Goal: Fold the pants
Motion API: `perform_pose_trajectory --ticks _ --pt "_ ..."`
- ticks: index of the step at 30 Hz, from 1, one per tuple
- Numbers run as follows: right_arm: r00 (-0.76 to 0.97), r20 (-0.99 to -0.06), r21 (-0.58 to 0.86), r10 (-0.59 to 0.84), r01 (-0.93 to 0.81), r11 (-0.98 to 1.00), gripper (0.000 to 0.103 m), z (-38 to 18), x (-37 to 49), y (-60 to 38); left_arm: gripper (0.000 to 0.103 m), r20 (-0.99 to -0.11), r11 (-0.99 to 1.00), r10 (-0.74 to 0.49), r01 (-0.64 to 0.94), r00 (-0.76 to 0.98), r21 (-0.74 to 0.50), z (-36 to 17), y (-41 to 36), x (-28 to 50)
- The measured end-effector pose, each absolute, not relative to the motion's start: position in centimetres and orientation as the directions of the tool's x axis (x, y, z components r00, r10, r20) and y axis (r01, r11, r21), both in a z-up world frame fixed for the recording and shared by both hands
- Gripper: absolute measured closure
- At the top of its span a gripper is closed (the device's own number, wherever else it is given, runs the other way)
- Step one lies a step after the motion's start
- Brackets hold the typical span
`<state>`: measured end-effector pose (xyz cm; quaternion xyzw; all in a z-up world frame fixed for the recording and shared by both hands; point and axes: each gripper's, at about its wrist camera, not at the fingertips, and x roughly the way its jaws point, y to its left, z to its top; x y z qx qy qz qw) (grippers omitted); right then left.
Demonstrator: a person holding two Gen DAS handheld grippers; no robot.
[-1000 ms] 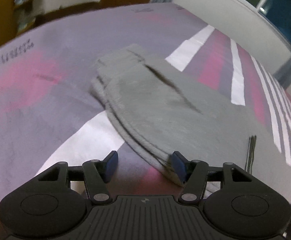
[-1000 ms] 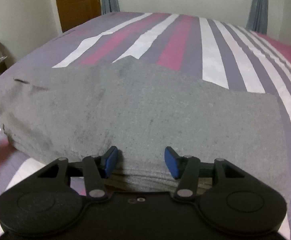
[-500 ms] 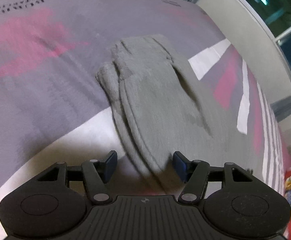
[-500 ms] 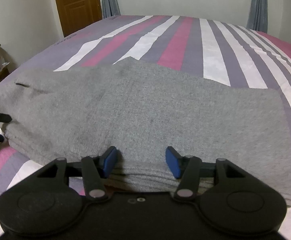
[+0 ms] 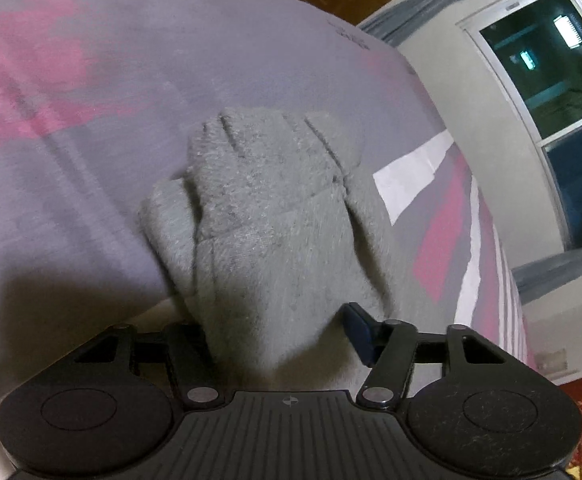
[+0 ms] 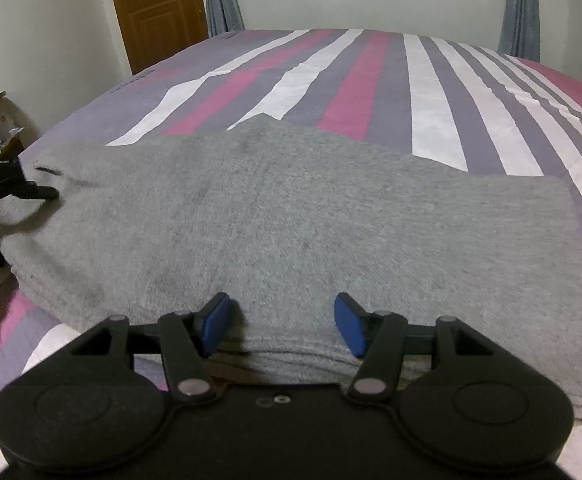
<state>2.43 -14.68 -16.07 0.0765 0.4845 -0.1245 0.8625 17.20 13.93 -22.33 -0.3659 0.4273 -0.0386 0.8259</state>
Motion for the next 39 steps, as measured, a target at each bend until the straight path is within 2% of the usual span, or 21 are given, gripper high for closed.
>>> perform_pose_trajectory --ticks 1,3,5,8,9,10,13,15,17,21,23,27,31,34,37,39 --pt "0.5 -0.855 0.012 -0.14 0.289 0.957 0.045 -16.1 2.5 -14.7 0.056 -0.678 0.733 -0.373 -0.247 0.633 -0.634 -22.4 13.7 17.4" --pt "0.501 -0.854 0.012 -0.14 0.288 0.958 0.044 -16.1 2.5 -14.7 0.071 -0.676 0.723 -0.386 -0.25 0.628 -0.644 -22.6 14.0 17.7" --pt "0.501 -0.854 0.012 -0.139 0.286 0.958 0.044 -16.1 2.4 -14.6 0.08 -0.675 0.709 -0.396 -0.261 0.622 -0.656 -22.5 14.2 17.8" --pt "0.487 -0.863 0.003 -0.136 0.274 0.962 0.045 -15.7 2.8 -14.6 0.085 -0.672 0.728 -0.389 -0.237 0.63 -0.643 -21.5 14.1 17.4" --pt "0.486 -0.864 0.005 -0.132 0.27 0.963 0.048 -15.3 3.1 -14.6 0.085 -0.666 0.733 -0.389 -0.224 0.637 -0.643 -20.9 14.1 17.2" --pt "0.503 -0.855 0.017 -0.126 0.269 0.963 0.055 -14.6 3.3 -14.8 0.085 -0.656 0.738 -0.39 -0.206 0.646 -0.642 -20.2 14.0 17.0" --pt "0.549 -0.82 0.001 -0.163 0.287 0.958 0.053 -13.5 3.8 -15.0 0.086 -0.62 0.774 -0.399 -0.115 0.675 -0.623 -17.5 13.1 16.6" --pt "0.468 -0.871 -0.014 -0.148 0.279 0.96 0.052 -15.5 4.3 -15.2 0.086 -0.602 0.792 -0.412 -0.058 0.684 -0.608 -15.8 12.1 16.5" --pt "0.467 -0.87 -0.053 -0.156 0.227 0.973 0.051 -16.4 4.0 -14.6 0.086 -0.582 0.826 -0.417 0.024 0.698 -0.563 -13.9 10.6 16.2" --pt "0.486 -0.866 0.032 -0.117 0.286 0.958 0.054 -14.9 4.0 -15.9 0.086 -0.545 0.864 -0.444 0.179 0.711 -0.47 -10.3 6.8 15.1" --pt "0.535 -0.831 0.043 -0.15 0.331 0.943 0.052 -13.6 3.1 -16.5 0.086 -0.527 0.876 -0.455 0.254 0.718 -0.41 -8.8 4.4 14.1" --pt "0.536 -0.832 0.102 -0.143 0.402 0.91 0.052 -13.1 0.9 -18.3 0.086 -0.502 0.86 -0.511 0.414 0.698 -0.299 -6.6 -0.9 11.6" --pt "0.546 -0.821 0.141 -0.164 0.473 0.87 0.051 -11.9 -2.2 -21.0 0.085 -0.53 0.801 -0.585 0.542 0.614 -0.255 -6.3 -7.1 9.1" --pt "0.55 -0.814 0.162 -0.187 0.524 0.836 0.051 -11.1 -4.6 -23.2 0.085 -0.597 0.752 -0.606 0.624 0.525 -0.214 -7.7 -11.9 6.6" --pt "0.561 -0.805 0.193 -0.193 0.555 0.81 0.049 -10.2 -6.4 -25.2 0.082 -0.673 0.751 -0.545 0.648 0.501 -0.126 -9.4 -15.5 4.5" --pt "0.569 -0.798 0.203 -0.199 0.564 0.8 0.046 -9.8 -7.8 -25.7 0.077 -0.693 0.759 -0.504 0.647 0.516 -0.07 -9.5 -16.3 2.8"
